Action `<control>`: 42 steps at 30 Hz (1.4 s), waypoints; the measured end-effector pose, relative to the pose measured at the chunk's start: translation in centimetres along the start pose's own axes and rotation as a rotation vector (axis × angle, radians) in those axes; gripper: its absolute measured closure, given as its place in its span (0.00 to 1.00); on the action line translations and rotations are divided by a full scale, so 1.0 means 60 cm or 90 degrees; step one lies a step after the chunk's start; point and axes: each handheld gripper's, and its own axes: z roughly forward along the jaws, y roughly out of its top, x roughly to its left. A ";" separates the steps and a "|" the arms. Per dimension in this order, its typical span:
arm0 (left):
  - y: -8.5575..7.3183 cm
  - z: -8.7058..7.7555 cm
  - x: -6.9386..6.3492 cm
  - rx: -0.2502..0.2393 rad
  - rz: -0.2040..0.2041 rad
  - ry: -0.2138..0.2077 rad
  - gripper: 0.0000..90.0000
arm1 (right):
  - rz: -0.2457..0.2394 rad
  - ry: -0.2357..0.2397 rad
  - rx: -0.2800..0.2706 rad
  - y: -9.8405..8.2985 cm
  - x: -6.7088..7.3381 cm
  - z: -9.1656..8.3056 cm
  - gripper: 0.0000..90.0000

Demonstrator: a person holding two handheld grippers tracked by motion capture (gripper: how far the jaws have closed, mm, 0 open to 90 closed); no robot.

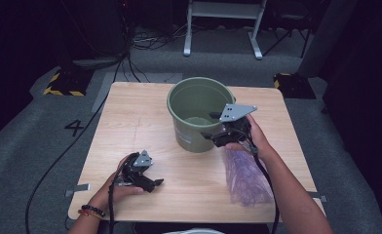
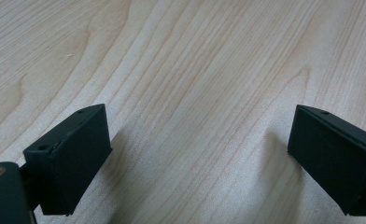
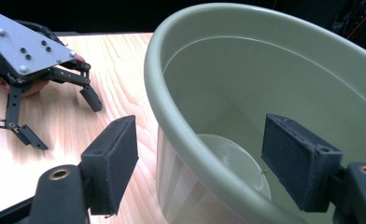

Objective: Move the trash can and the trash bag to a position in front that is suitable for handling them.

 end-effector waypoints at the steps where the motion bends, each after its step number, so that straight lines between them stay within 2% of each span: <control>1: 0.000 0.000 0.000 0.000 0.000 0.000 0.06 | 0.000 0.000 0.000 0.000 0.000 0.000 0.31; 3: 0.000 0.000 0.000 0.000 0.000 0.000 0.06 | 0.003 0.005 0.003 0.002 -0.003 0.006 0.34; 7: -0.001 -0.001 0.000 0.001 0.001 0.000 0.06 | -0.003 0.028 0.017 0.008 -0.006 0.019 0.50; 10: -0.001 -0.002 0.000 0.002 0.002 -0.001 0.06 | -0.027 0.041 0.038 0.013 -0.006 0.027 0.63; 11: -0.001 -0.002 0.000 0.002 0.002 -0.001 0.06 | -0.027 0.041 0.038 0.013 -0.006 0.027 0.63; 12: -0.001 -0.002 0.000 0.002 0.002 -0.001 0.07 | -0.029 0.060 0.049 0.016 -0.006 0.033 0.70; 15: -0.001 -0.002 0.000 0.002 0.004 -0.001 0.07 | -0.052 0.072 0.052 0.023 -0.002 0.037 0.77; 20: -0.001 -0.002 0.000 0.002 0.004 -0.001 0.07 | -0.081 0.083 0.053 0.032 0.006 0.040 0.84; 26: -0.001 -0.002 0.000 0.002 0.004 -0.001 0.07 | -0.108 0.086 0.064 0.036 0.022 0.034 0.85; 37: -0.001 -0.002 0.000 0.001 0.003 -0.001 0.07 | -0.131 0.089 0.051 0.034 0.057 0.021 0.84; 38: -0.001 -0.002 0.000 0.001 0.002 -0.001 0.07 | -0.131 0.086 0.050 0.034 0.059 0.020 0.80; 39: -0.001 -0.002 0.000 0.001 0.002 -0.001 0.07 | -0.131 0.086 0.050 0.034 0.059 0.020 0.80; 40: -0.001 -0.002 0.000 0.001 0.002 -0.001 0.07 | -0.122 0.074 0.030 0.036 0.063 0.013 0.60; 41: -0.001 -0.002 0.000 0.002 0.003 -0.001 0.07 | -0.126 0.073 0.021 0.036 0.065 0.007 0.54; 42: -0.001 -0.002 0.000 0.002 0.003 -0.001 0.07 | -0.126 0.073 0.021 0.036 0.065 0.007 0.54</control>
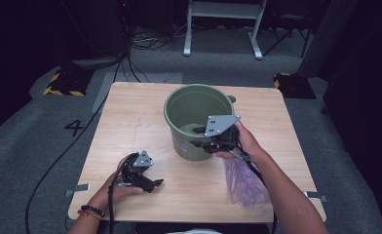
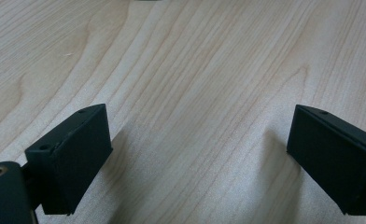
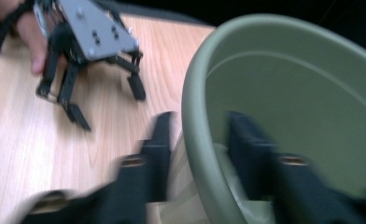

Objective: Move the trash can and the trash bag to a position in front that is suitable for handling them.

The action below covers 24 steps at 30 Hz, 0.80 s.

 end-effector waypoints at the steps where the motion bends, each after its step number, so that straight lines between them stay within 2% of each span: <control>1: 0.000 0.000 0.000 -0.001 -0.001 0.000 0.07 | 0.000 -0.031 -0.016 -0.001 0.008 -0.014 0.42; 2: 0.000 0.000 0.000 -0.001 -0.001 0.000 0.07 | 0.000 -0.031 -0.016 -0.001 0.008 -0.014 0.42; 4: 0.000 0.000 0.000 -0.001 -0.001 0.000 0.07 | 0.022 -0.049 -0.051 -0.007 0.015 -0.040 0.38; 9: 0.000 0.000 0.000 -0.001 -0.001 0.000 0.07 | 0.048 -0.119 -0.075 -0.023 0.019 -0.092 0.34; 10: 0.000 0.000 0.000 -0.001 -0.001 0.000 0.07 | 0.048 -0.119 -0.075 -0.023 0.019 -0.092 0.34; 11: 0.000 0.000 0.000 -0.001 -0.001 0.000 0.07 | 0.050 -0.166 -0.063 -0.033 0.021 -0.117 0.35; 12: 0.000 0.000 0.000 -0.001 -0.001 0.000 0.07 | 0.050 -0.166 -0.063 -0.033 0.021 -0.117 0.35; 13: 0.000 0.000 0.000 0.000 0.000 0.000 0.07 | 0.072 -0.186 -0.076 -0.051 0.019 -0.145 0.36; 14: 0.000 0.000 0.000 0.000 0.000 0.000 0.07 | 0.072 -0.186 -0.076 -0.051 0.019 -0.145 0.36; 15: 0.000 0.000 0.000 -0.001 -0.001 0.000 0.07 | 0.097 -0.213 -0.078 -0.071 0.014 -0.165 0.36; 16: 0.000 0.000 0.000 -0.001 -0.001 0.000 0.07 | 0.107 -0.228 -0.075 -0.082 0.011 -0.172 0.36; 21: 0.000 0.000 0.000 0.000 -0.002 0.001 0.07 | 0.147 -0.251 -0.054 -0.132 0.000 -0.184 0.36; 24: 0.000 0.000 0.000 0.000 -0.002 0.002 0.07 | 0.154 -0.263 -0.043 -0.150 -0.004 -0.185 0.35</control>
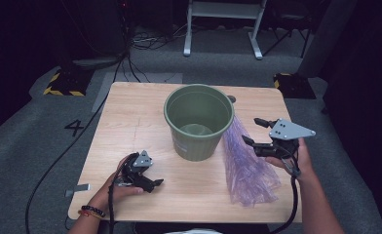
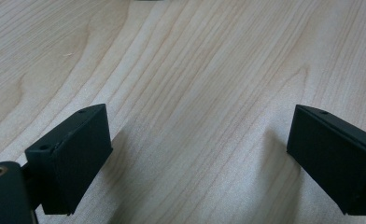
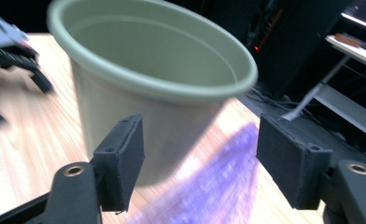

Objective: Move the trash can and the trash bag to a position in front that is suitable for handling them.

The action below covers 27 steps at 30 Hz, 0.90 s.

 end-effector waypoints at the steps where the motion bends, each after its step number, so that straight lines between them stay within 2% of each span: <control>1: 0.000 0.000 0.000 0.000 -0.001 0.000 0.07 | 0.020 0.006 0.000 -0.012 -0.007 0.000 0.34; 5: 0.000 0.000 0.000 0.000 0.000 0.000 0.07 | 0.038 0.005 0.019 -0.040 -0.012 0.006 0.32; 7: 0.000 0.000 0.000 0.000 -0.001 0.000 0.07 | 0.035 0.001 0.043 -0.056 -0.011 0.014 0.31; 12: 0.000 0.000 0.000 -0.001 -0.001 0.000 0.07 | 0.054 -0.003 0.090 -0.100 -0.013 0.036 0.31; 19: 0.000 0.000 0.000 0.000 0.000 0.000 0.07 | 0.095 -0.001 0.148 -0.174 -0.034 0.063 0.29; 21: 0.000 0.000 0.000 0.000 0.000 0.000 0.07 | 0.125 0.008 0.150 -0.194 -0.045 0.065 0.30; 22: 0.000 0.000 0.000 0.000 0.000 0.000 0.07 | 0.125 0.008 0.150 -0.194 -0.045 0.065 0.30; 24: 0.000 0.000 0.000 0.000 -0.001 0.000 0.07 | 0.137 -0.006 0.168 -0.218 -0.058 0.067 0.30; 27: 0.000 0.000 0.000 0.000 -0.001 0.000 0.07 | 0.174 0.009 0.177 -0.240 -0.069 0.067 0.31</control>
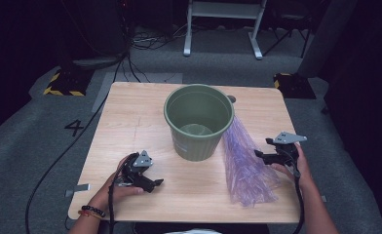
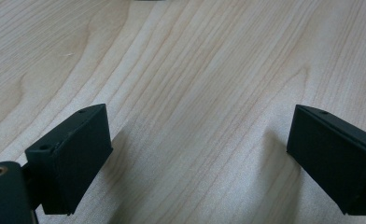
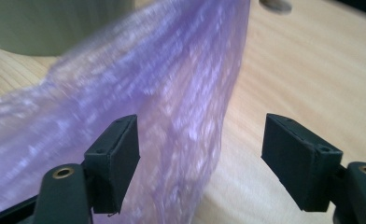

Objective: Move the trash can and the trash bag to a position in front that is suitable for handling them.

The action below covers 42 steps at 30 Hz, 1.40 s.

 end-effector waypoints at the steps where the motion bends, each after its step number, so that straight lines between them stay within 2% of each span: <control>1: 0.000 0.000 0.000 0.000 0.000 0.000 0.07 | 0.000 0.000 0.000 0.000 0.000 0.000 0.31; 6: 0.000 0.000 0.000 0.000 0.000 0.000 0.07 | 0.001 0.019 0.023 -0.026 -0.009 0.008 0.40; 8: 0.000 0.000 0.000 0.000 0.000 0.001 0.07 | 0.012 0.035 0.025 -0.030 -0.011 0.008 0.43; 10: 0.000 0.000 0.000 0.000 -0.001 0.001 0.07 | 0.011 0.038 0.021 -0.034 -0.010 0.008 0.52; 12: 0.000 0.000 -0.001 0.000 -0.002 0.002 0.07 | 0.009 0.059 0.025 -0.039 -0.009 0.011 0.59; 13: 0.000 0.000 -0.001 0.000 -0.002 0.002 0.07 | 0.003 0.060 0.031 -0.041 -0.007 0.013 0.62; 16: 0.000 0.000 -0.001 0.000 -0.001 0.002 0.07 | -0.004 0.070 0.038 -0.047 -0.005 0.015 0.67; 18: 0.000 0.000 -0.001 -0.001 -0.002 0.002 0.07 | 0.000 0.073 0.037 -0.048 -0.005 0.015 0.67; 19: 0.000 0.000 0.000 -0.001 -0.002 0.001 0.07 | 0.006 0.077 0.037 -0.049 -0.004 0.013 0.62; 20: 0.000 0.000 0.000 -0.001 -0.002 0.001 0.07 | 0.006 0.077 0.037 -0.049 -0.004 0.013 0.62; 21: 0.000 0.001 -0.001 -0.002 -0.004 0.002 0.07 | 0.010 0.090 0.039 -0.049 -0.001 0.014 0.56; 24: 0.001 0.001 0.000 -0.003 -0.003 0.001 0.07 | -0.005 0.107 0.041 -0.045 0.009 0.014 0.50; 26: 0.001 0.001 0.000 -0.003 -0.003 0.001 0.07 | -0.023 0.108 0.026 -0.039 0.015 0.010 0.51; 30: 0.001 0.001 0.000 -0.003 -0.003 0.001 0.07 | -0.017 0.093 -0.019 -0.020 0.009 -0.007 0.44; 34: 0.001 0.001 0.000 -0.003 -0.003 0.001 0.07 | -0.005 0.054 -0.047 -0.003 -0.004 -0.019 0.36; 35: 0.001 0.001 0.000 -0.003 -0.003 0.001 0.07 | 0.001 0.054 -0.055 0.000 -0.007 -0.019 0.35; 38: 0.001 0.001 0.000 -0.003 -0.003 0.001 0.07 | 0.001 0.050 -0.055 0.007 -0.010 -0.014 0.33; 40: 0.001 0.001 0.000 -0.003 -0.003 0.001 0.07 | -0.005 0.035 -0.048 0.018 -0.013 0.003 0.31; 42: 0.001 0.001 0.000 -0.003 -0.002 0.001 0.07 | 0.005 0.037 -0.056 0.028 -0.017 0.014 0.31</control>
